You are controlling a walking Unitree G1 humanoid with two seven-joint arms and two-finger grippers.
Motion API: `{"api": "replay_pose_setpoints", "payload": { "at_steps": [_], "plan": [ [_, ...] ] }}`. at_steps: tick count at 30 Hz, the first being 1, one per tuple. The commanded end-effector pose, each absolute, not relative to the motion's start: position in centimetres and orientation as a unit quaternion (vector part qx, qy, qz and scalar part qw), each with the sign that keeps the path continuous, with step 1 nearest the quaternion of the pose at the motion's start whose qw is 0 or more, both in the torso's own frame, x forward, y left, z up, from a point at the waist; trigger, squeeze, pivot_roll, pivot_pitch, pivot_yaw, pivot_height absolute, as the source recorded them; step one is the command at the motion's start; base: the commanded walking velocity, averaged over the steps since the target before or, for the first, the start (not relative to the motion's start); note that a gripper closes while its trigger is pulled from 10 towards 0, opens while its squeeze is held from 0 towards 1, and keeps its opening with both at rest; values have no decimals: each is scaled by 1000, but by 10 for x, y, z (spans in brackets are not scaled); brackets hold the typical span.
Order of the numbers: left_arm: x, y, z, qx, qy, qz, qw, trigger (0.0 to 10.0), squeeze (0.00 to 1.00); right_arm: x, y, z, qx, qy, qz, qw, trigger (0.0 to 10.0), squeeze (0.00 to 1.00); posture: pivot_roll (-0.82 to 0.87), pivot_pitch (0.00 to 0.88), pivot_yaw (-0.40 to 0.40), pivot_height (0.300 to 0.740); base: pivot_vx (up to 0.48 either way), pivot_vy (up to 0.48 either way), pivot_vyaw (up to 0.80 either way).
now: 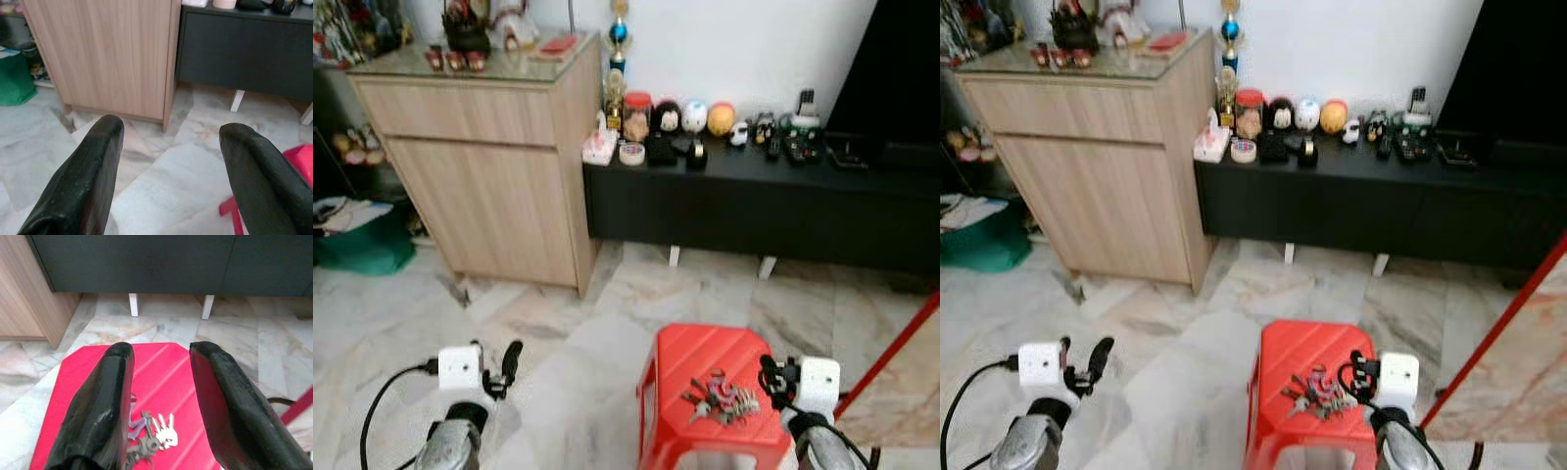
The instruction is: Hang keys on a hook
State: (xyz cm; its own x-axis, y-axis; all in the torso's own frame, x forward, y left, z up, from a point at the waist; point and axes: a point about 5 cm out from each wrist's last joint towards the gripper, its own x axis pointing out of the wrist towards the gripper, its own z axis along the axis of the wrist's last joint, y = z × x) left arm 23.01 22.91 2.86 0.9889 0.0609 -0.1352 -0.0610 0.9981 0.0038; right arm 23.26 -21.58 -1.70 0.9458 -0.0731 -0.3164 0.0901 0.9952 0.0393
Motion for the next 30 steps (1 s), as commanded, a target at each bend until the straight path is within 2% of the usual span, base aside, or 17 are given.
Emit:
{"api": "replay_pose_setpoints", "payload": {
  "at_steps": [1,20,23,30],
  "plan": [
    [230,230,27,7,74,27,997,10000,0,236,-214,-14,25,151,-39,987,10000,0,34,0,-26,668,0,0,0],
    [235,227,29,10,73,15,997,10000,0,236,-213,-19,26,174,-46,983,10000,0,36,0,-17,668,0,0,0],
    [235,226,29,9,72,17,997,10000,0,234,-212,-19,26,175,-40,983,10000,0,37,0,-20,648,0,0,0],
    [233,227,30,10,73,21,997,10000,0,231,-214,-20,28,171,-47,984,10000,0,50,0,-19,648,0,0,0]
  ]
}}
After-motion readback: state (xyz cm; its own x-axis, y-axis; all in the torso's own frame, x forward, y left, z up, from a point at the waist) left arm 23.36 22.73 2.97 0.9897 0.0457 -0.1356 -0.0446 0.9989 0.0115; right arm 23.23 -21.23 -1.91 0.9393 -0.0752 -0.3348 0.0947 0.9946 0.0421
